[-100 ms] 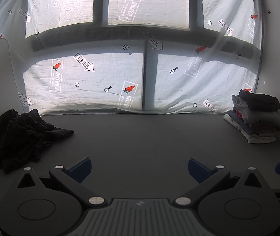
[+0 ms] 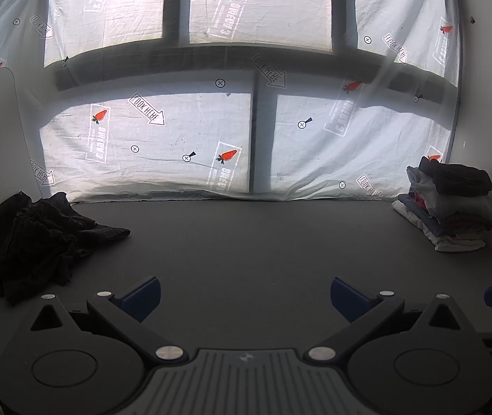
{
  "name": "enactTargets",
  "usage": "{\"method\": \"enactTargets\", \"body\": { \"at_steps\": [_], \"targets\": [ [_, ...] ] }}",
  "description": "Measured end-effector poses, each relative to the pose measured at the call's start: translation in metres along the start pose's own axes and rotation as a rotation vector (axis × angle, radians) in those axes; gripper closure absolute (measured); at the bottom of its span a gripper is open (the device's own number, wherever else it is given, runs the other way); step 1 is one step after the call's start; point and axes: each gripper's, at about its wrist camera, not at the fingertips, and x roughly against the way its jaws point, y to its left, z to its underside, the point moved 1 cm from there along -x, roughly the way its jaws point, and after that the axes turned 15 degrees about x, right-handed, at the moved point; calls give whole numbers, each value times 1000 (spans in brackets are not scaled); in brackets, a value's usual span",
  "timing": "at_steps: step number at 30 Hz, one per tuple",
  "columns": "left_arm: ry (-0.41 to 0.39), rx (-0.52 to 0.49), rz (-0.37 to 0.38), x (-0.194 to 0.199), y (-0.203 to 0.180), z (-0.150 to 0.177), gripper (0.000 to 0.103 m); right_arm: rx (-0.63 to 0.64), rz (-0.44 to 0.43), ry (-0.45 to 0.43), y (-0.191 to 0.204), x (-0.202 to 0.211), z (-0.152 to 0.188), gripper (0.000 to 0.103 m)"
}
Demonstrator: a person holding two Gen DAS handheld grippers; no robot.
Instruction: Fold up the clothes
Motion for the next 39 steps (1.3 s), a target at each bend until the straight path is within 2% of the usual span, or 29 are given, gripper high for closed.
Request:
{"method": "enactTargets", "body": {
  "at_steps": [39],
  "targets": [
    [-2, -3, -17, -2, 1, -1, 0, 7, 1, -3, 4, -3, -2, 0]
  ]
}}
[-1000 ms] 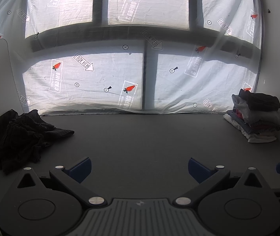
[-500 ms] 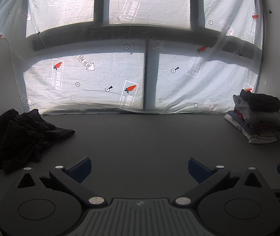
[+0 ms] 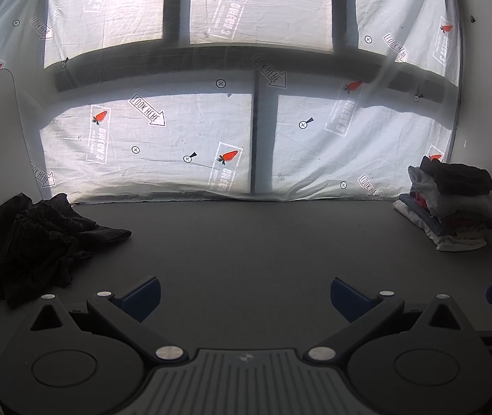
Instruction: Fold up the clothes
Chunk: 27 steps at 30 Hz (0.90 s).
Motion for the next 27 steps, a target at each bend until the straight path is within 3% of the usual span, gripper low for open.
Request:
{"method": "enactTargets", "body": {
  "at_steps": [20, 27],
  "targets": [
    [6, 10, -28, -5, 12, -4, 0, -13, 4, 6, 2, -5, -1, 0],
    [58, 30, -49, -16, 30, 1, 0, -62, 37, 48, 2, -14, 7, 0]
  ]
}}
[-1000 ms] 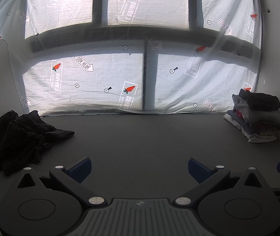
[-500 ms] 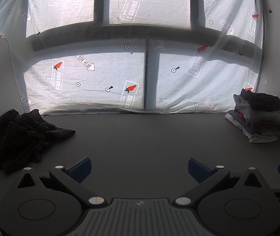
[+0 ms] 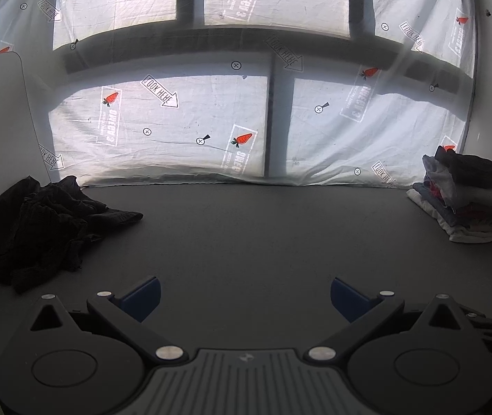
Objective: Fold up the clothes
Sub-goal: 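Move both grippers toward the dark clothing pile and grasp it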
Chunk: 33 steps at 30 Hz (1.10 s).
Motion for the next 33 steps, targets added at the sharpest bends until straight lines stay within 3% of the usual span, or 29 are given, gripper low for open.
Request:
{"method": "enactTargets", "body": {
  "at_steps": [8, 12, 21, 26, 33],
  "targets": [
    [62, 81, -52, -30, 2, 8, 0, -51, 35, 28, -28, -30, 5, 0],
    [63, 120, -113, -51, 1, 1, 0, -86, -27, 28, -45, -68, -2, 0],
    [55, 218, -346, -94, 20, -55, 0, -86, -138, 45, -59, -162, -48, 0],
    [54, 305, -438, -112, 52, -72, 0, -59, -225, 122, -38, -212, -57, 0],
    [107, 450, -512, -152, 122, -94, 0, 57, -292, 170, 30, -259, -86, 0]
  ]
}}
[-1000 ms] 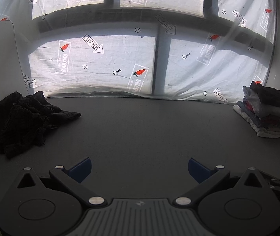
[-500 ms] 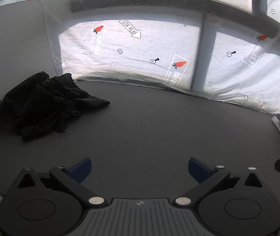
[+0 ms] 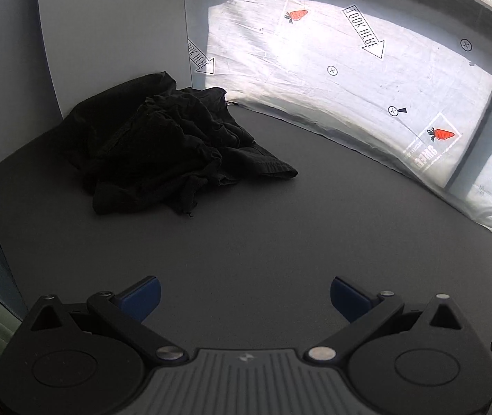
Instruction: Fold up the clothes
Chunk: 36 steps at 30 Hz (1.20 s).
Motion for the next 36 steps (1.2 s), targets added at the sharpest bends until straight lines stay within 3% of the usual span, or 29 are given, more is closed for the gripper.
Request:
{"method": "enactTargets", "body": {
  "at_steps": [9, 13, 16, 20, 24, 26, 27, 29, 30, 33, 36],
  "targets": [
    [18, 120, -106, -123, 51, -112, 1, 225, -5, 41, 115, -127, -78, 0],
    [23, 213, -147, -173, 84, -163, 2, 256, -73, 41, 171, -187, -113, 0],
    [-6, 218, -155, -205, 98, -193, 6, 365, -149, 2, 220, -225, -132, 2],
    [6, 233, -127, -242, 109, -223, 16, 612, -233, -53, 291, -266, -149, 14],
    [16, 232, -75, -257, 108, -233, 23, 800, -300, -87, 345, -293, -153, 30],
    [8, 211, -51, -255, 107, -232, 33, 887, -294, -86, 363, -304, -152, 35],
    [6, 201, -36, -253, 106, -231, 37, 930, -292, -82, 370, -309, -150, 44],
    [2, 183, -8, -246, 102, -227, 61, 1018, -274, -66, 378, -317, -146, 71],
    [-5, 169, -16, -243, 99, -226, 65, 1032, -266, -79, 377, -315, -145, 82],
    [-34, 154, -16, -230, 94, -224, 98, 1020, -254, -153, 363, -298, -145, 85],
    [-87, 168, -7, -209, 91, -226, 101, 989, -206, -257, 345, -265, -146, 87]
  ]
}}
